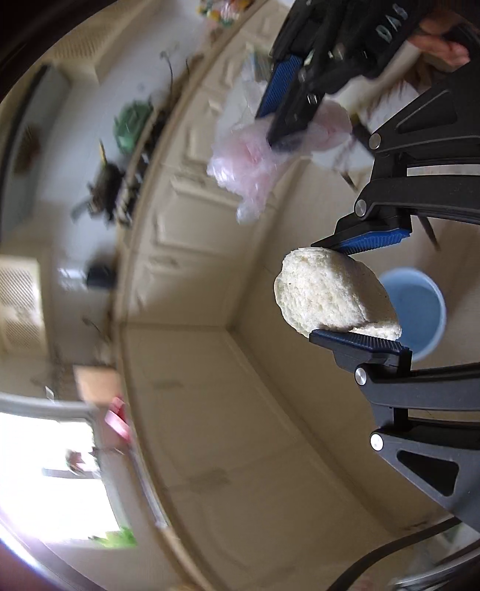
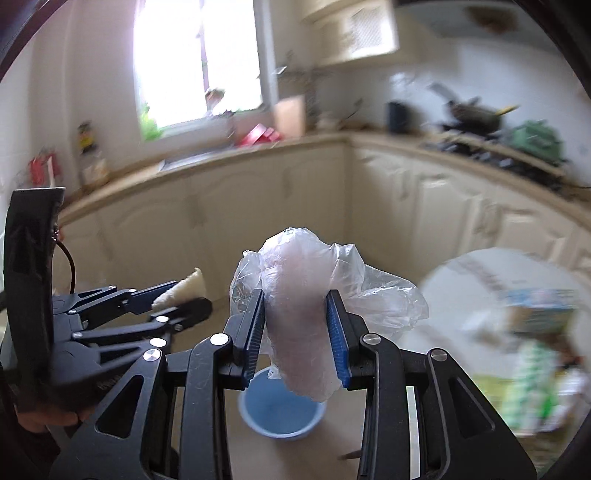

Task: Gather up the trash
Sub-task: 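Carry bun and bag over the blue bucket and open both grippers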

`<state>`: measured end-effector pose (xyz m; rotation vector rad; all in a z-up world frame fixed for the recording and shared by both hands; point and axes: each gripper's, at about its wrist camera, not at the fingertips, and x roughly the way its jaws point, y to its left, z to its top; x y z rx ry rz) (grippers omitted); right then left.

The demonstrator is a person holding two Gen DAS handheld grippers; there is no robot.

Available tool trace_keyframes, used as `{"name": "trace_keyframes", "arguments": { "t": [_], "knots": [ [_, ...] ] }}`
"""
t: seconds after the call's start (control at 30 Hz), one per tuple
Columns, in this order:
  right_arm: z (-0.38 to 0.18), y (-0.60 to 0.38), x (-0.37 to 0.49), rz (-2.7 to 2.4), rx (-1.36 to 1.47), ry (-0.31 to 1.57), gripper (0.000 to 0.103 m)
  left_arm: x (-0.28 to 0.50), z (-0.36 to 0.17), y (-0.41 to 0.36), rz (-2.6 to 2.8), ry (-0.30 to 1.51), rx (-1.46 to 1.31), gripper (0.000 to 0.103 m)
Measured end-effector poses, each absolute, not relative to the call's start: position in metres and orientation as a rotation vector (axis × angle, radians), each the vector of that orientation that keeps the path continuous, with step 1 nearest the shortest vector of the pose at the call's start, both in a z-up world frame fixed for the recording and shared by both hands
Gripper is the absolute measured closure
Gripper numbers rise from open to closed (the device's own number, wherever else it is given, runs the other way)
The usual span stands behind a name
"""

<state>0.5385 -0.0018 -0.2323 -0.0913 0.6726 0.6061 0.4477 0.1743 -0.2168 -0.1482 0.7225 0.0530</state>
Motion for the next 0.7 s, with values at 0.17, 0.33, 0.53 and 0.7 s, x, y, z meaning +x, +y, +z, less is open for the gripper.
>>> {"name": "trace_keyframes", "arguments": {
  "t": [0.17,0.33,0.53,0.7],
  "knots": [
    [-0.337,0.063,0.581,0.653,-0.106,0.885,0.071,0.459,-0.295,0.223,0.121,0.881,-0.243,0.067],
    [-0.454,0.086,0.626,0.643,-0.051,1.125,0.071,0.477,-0.368,0.244,0.137,1.029,-0.315,0.067],
    [-0.559,0.091,0.663,0.631,0.083,1.315,0.067,0.506,-0.421,0.257,0.129,1.146,-0.316,0.067],
    [-0.597,0.088,0.671,0.607,0.091,1.377,0.044,0.533,-0.449,0.259,0.112,1.206,-0.323,0.067]
  ]
}}
